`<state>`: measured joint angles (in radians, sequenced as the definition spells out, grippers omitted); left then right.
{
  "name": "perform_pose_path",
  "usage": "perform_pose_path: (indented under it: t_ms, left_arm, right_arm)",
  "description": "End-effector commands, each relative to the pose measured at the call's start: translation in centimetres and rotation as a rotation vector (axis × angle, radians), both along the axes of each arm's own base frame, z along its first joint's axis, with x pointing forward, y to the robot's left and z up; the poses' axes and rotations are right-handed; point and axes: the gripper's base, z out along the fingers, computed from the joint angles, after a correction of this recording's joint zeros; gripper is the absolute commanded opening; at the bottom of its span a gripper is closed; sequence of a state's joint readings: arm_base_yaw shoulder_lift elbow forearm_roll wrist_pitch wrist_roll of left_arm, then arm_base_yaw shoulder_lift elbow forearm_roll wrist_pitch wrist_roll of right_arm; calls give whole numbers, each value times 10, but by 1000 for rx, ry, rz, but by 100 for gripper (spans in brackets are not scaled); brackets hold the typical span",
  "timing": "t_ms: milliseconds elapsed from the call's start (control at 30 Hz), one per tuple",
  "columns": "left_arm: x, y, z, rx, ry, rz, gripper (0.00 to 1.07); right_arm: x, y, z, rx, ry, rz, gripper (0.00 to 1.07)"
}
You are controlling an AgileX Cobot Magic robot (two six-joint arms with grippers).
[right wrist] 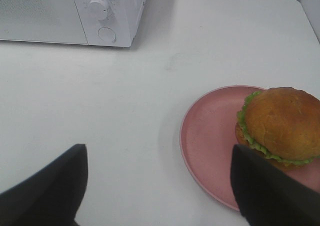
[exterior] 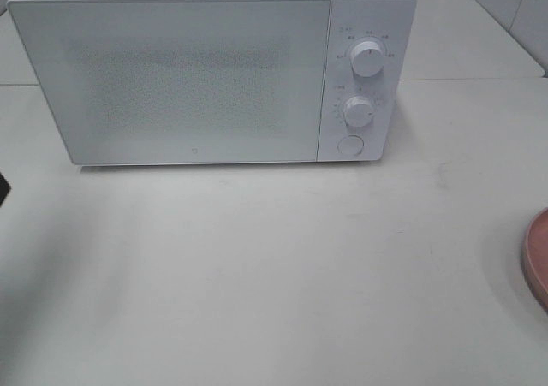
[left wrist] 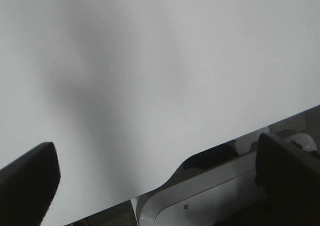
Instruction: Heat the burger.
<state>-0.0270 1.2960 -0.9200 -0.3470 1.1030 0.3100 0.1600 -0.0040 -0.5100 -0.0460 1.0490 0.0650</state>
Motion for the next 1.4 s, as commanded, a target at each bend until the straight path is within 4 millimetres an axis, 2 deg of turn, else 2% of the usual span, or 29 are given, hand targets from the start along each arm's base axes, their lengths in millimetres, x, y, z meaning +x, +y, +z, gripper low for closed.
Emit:
perform_pose_path:
  t_ms: [33,267,333,367,433,467,500,633,700,867,1067,1267,1400]
  left_arm:
    - [-13,13,13,33,-19,102,100]
    - [-38,18,27,75,-78,131,100]
    - [-53,18,22,76,-91,132,100]
    - [-53,18,22,76,-91,132,100]
    - [-70,17,12,76,-78,131,100]
    - [-70,17,12,76,-78,131,100]
    - [-80,17,7,76,-77,131,100]
    - [-94,17,-1,74,-77,132,100]
    - [-108,17,-12,76,-114,140,100]
    - [-123,17,-21,72,-180,154,100]
    - [-145,19,-9,90,-354,161,100]
    - [-155,18,-4,84,-425,156,100]
    - [-177,18,5,72,-575,163,100]
  right_arm:
    - [-3,-1,-1,-8,-34,0,76]
    - [-3,-1,-1,-8,-34,0,76]
    - [-3,-1,-1,-8,-34,0,76]
    - [-3,-1,-1,-8,-34,0,76]
    - [-3,-1,-1,-8,-34,0,76]
    - [-3,-1,-1,-8,-34,0,76]
    - [-3,-1,-1,-8,-34,0,76]
    - [-3,-1,-1,-8,-34,0,76]
    - [-3,-1,-1,-8,-34,0,76]
    - [-3,-1,-1,-8,-34,0,76]
    - [-3,-1,-1,-8,-34,0,76]
    - [-3,-1,-1,-8,-34,0,76]
    - [-3,-1,-1,-8,-34,0,76]
